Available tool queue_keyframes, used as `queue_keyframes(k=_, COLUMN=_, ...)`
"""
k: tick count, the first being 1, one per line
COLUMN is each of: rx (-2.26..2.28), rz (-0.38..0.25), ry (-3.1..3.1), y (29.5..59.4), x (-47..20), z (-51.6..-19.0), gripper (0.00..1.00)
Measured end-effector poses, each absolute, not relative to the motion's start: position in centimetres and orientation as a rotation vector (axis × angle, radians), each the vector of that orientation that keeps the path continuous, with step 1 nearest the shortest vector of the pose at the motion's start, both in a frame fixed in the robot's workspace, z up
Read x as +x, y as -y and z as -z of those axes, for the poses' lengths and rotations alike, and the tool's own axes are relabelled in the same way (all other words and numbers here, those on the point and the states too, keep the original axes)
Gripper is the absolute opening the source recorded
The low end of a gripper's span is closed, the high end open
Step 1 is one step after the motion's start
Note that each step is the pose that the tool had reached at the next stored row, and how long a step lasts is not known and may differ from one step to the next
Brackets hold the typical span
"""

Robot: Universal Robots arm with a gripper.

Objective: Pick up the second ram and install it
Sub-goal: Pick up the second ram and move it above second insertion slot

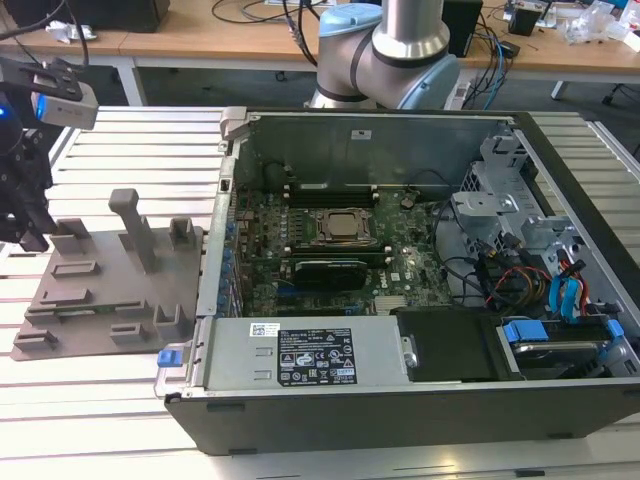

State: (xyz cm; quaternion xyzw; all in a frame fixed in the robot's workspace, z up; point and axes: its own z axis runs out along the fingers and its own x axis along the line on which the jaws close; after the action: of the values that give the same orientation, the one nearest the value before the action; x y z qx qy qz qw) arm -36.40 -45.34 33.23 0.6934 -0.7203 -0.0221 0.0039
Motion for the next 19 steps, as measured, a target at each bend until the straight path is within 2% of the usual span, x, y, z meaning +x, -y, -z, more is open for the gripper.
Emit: queue_keyframes(k=19, rx=2.173, rz=0.069, ry=2.257, y=45.4, x=-36.4, z=-31.2, gripper=0.3)
